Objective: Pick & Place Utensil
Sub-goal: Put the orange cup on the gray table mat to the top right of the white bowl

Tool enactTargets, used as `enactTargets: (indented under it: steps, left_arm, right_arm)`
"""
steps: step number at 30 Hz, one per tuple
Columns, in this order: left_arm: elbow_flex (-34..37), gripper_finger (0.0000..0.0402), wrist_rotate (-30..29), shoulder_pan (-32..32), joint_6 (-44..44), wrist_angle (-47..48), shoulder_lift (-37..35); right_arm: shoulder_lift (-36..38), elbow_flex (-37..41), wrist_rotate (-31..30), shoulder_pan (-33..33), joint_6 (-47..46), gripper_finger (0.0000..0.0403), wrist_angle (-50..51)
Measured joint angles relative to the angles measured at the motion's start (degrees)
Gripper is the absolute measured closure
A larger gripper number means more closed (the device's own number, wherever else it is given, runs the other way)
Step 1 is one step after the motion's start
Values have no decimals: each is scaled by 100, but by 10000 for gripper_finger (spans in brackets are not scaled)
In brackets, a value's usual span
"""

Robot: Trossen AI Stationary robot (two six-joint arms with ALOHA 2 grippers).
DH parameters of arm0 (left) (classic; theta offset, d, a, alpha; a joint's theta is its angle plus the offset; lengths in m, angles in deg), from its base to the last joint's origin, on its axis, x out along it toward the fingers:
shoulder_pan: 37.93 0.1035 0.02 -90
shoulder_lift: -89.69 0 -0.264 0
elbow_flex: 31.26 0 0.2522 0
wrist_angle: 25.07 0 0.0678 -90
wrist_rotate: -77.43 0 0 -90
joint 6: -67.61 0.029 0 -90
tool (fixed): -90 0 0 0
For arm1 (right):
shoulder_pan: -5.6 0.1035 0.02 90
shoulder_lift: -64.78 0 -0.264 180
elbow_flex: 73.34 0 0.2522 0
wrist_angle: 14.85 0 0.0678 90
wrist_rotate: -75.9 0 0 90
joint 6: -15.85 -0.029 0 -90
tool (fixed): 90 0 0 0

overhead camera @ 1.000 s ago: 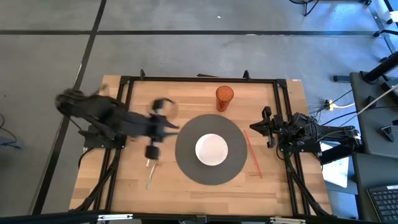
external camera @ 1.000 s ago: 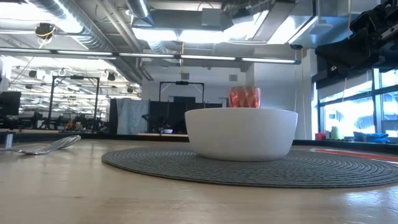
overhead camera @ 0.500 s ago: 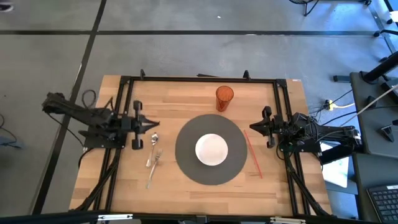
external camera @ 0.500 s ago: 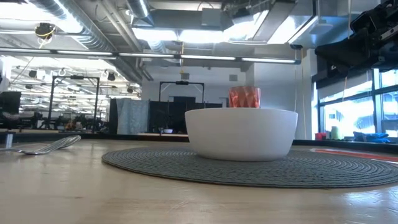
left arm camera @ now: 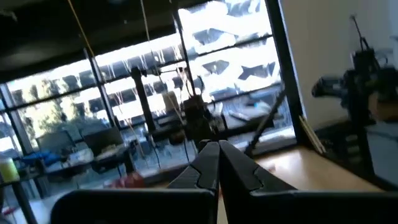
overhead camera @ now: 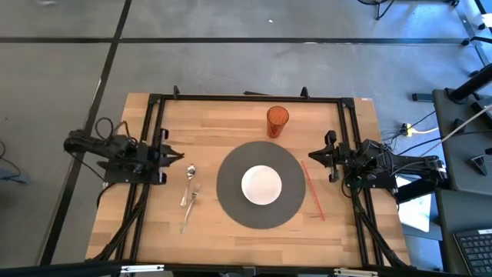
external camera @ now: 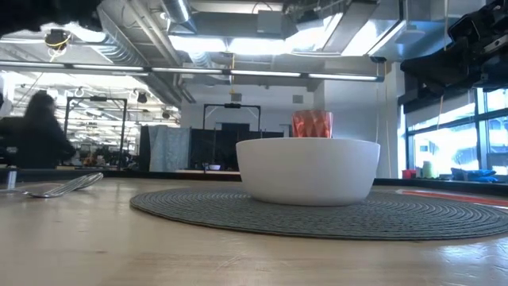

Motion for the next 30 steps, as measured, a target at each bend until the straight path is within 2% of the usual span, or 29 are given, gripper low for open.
enactTargets:
  steps: [2, 7, 30]
  left_arm:
    - [88, 400, -154, -1, -140, 359, -188]
    - [311, 400, -695, 40, -274, 273, -141]
    - [432, 400, -702, 107, -440, 705, -170]
  right_arm:
    - [0, 0, -1, -1, 4, 379, 0]
    - [2, 0, -2, -1, 13, 379, -15]
    - [2, 0, 3, -1, 96, 379, -43]
